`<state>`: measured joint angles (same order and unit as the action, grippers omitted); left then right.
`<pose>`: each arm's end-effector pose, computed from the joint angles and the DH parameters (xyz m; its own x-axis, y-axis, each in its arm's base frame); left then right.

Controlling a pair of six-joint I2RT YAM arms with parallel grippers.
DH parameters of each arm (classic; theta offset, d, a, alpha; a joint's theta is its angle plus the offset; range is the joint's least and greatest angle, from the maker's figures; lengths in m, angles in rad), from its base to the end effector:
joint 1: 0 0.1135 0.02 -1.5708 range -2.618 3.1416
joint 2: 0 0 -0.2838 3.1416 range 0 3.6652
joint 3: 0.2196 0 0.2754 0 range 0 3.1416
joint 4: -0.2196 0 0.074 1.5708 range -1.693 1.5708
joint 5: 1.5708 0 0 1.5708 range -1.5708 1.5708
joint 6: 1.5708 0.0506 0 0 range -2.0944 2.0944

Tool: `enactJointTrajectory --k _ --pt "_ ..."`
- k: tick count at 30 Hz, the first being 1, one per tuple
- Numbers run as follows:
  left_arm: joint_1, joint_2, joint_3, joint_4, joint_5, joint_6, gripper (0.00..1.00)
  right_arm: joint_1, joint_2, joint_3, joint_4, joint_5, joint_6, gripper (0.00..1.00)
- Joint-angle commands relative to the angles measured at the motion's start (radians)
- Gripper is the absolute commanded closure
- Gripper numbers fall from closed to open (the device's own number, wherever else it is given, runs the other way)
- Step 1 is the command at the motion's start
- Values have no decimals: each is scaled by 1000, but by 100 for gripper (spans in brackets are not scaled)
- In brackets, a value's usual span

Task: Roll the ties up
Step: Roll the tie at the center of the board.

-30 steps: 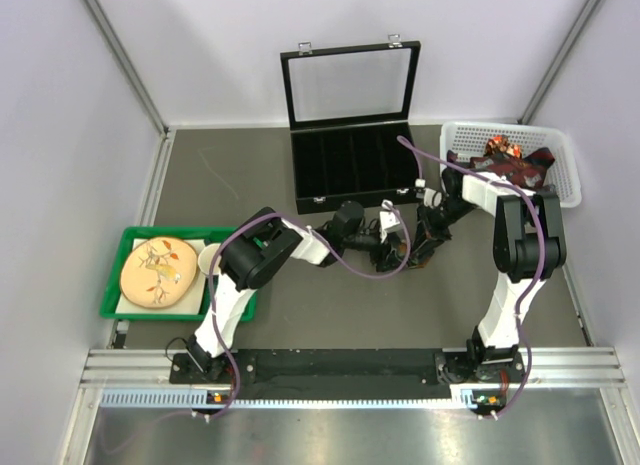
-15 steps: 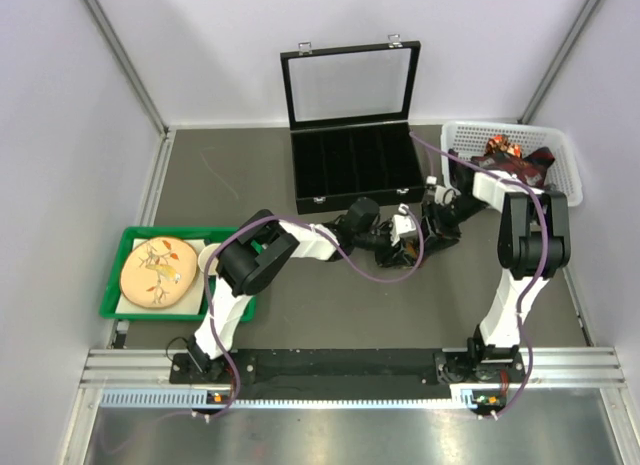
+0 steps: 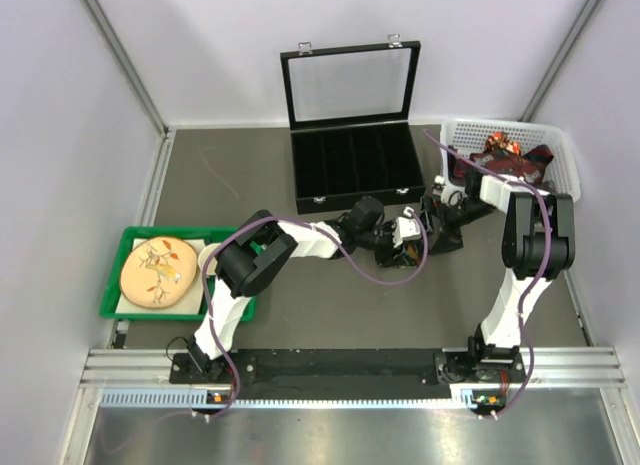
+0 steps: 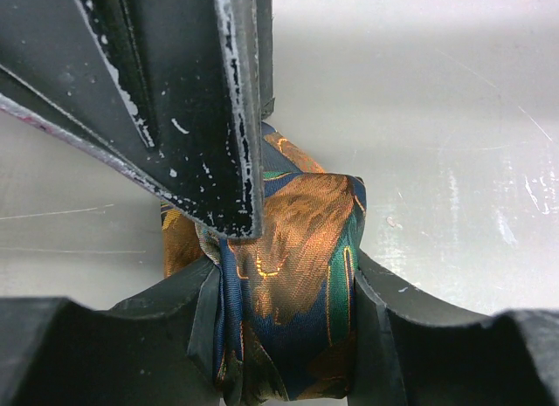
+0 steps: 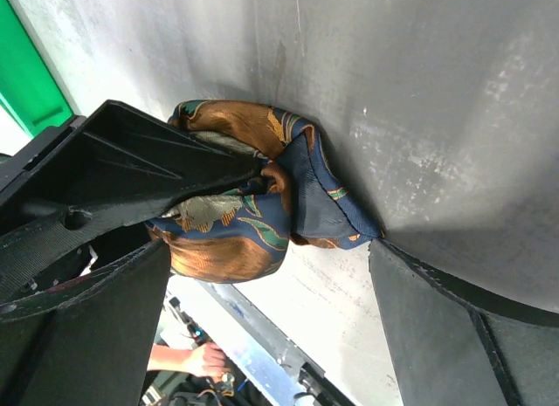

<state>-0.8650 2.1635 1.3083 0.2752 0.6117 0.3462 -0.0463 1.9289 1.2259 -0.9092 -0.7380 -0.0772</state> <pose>0.3001 -0.3969 0.1221 -0.0172 0.4485 -0.8936 0.9998 0.0141 -0.0122 0.3599 0.0174 0.1400 -0.9999 -0.0108 -0.0106 -0.0151 0.7391 0.6734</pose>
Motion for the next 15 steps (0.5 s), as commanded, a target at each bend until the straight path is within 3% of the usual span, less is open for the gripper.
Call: enactJointTrajectory --k 1,4,7,15 --pt "17 44 -37 -208 -109 51 91 28 -21 -34 141 67 -16 6" --pt "15 42 -38 -206 -109 56 91 83 -44 -51 159 143 -21 6" --pt "15 41 -40 -209 -107 56 91 109 -45 -68 164 120 -18 8" --pt "17 41 -43 -212 -107 59 91 108 -73 -69 119 -41 -38 30"
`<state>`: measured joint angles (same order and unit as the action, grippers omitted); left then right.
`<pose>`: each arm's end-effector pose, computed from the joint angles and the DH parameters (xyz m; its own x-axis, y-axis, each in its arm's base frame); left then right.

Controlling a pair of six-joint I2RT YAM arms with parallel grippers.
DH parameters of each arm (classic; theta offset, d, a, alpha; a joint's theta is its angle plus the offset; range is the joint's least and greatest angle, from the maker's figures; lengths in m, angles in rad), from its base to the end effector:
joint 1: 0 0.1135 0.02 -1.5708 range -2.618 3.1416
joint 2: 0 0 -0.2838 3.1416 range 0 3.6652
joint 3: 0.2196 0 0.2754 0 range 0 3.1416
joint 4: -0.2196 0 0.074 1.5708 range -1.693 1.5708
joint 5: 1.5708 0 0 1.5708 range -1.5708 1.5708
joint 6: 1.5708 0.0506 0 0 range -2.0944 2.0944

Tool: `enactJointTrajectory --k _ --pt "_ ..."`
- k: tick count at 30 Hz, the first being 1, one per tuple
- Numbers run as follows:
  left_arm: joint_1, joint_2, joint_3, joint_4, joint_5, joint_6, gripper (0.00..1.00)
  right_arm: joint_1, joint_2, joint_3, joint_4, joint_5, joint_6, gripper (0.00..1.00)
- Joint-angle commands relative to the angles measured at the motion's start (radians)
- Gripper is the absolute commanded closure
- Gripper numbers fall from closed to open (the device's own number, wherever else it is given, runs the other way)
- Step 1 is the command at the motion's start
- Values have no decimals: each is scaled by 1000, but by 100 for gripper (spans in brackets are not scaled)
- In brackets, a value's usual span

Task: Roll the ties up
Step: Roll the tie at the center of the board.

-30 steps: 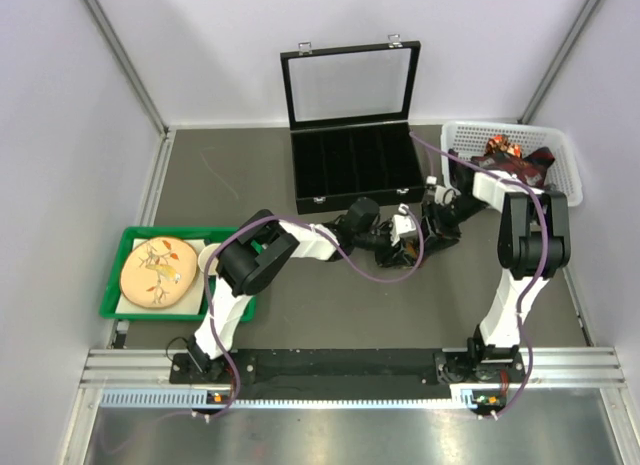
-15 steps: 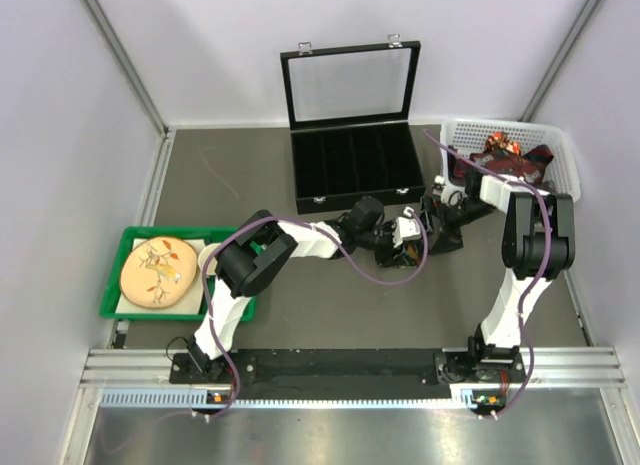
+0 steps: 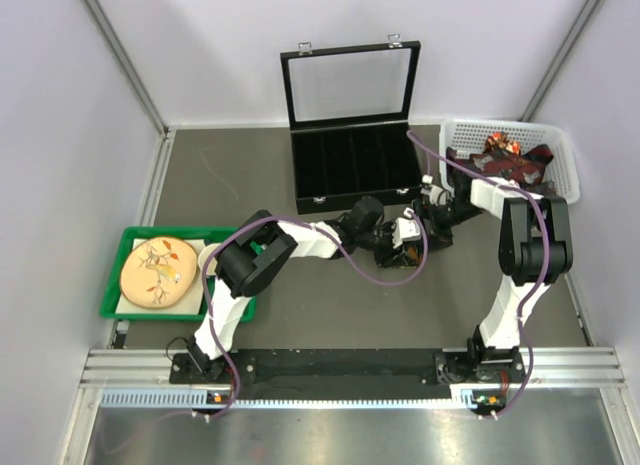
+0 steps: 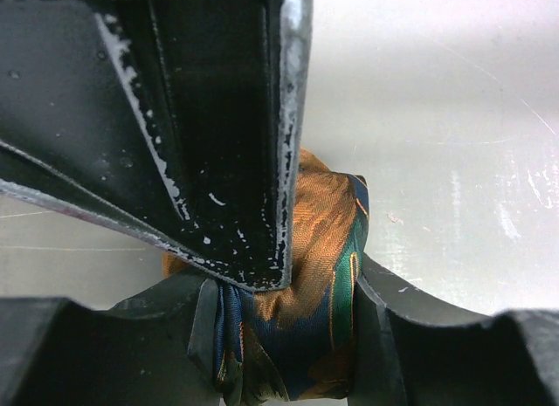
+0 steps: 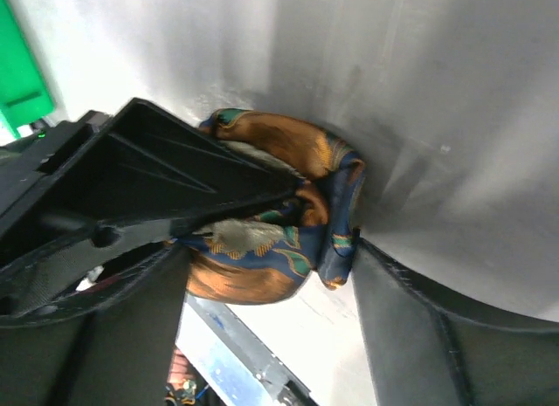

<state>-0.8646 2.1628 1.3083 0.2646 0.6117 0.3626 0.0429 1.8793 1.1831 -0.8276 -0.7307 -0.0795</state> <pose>0.2998 -0.3962 0.1215 -0.0067 0.4554 -0.8903 1.0000 0.0071 -0.0039 0.3544 0.0490 0.1460 -0.9898 -0.1017 -0.0998 -0.1423 0.7369 0.6608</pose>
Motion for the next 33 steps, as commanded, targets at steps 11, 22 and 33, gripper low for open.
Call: enactJointTrajectory --k 11,22,33 --pt "16 39 -41 -202 -104 35 91 9 -48 -68 31 -113 -54 24" --pt "18 43 -40 -197 -99 26 91 -25 -34 -80 27 -171 -51 39" --pt "24 31 -38 -186 -92 0 71 -23 3 -73 36 -102 -42 100"
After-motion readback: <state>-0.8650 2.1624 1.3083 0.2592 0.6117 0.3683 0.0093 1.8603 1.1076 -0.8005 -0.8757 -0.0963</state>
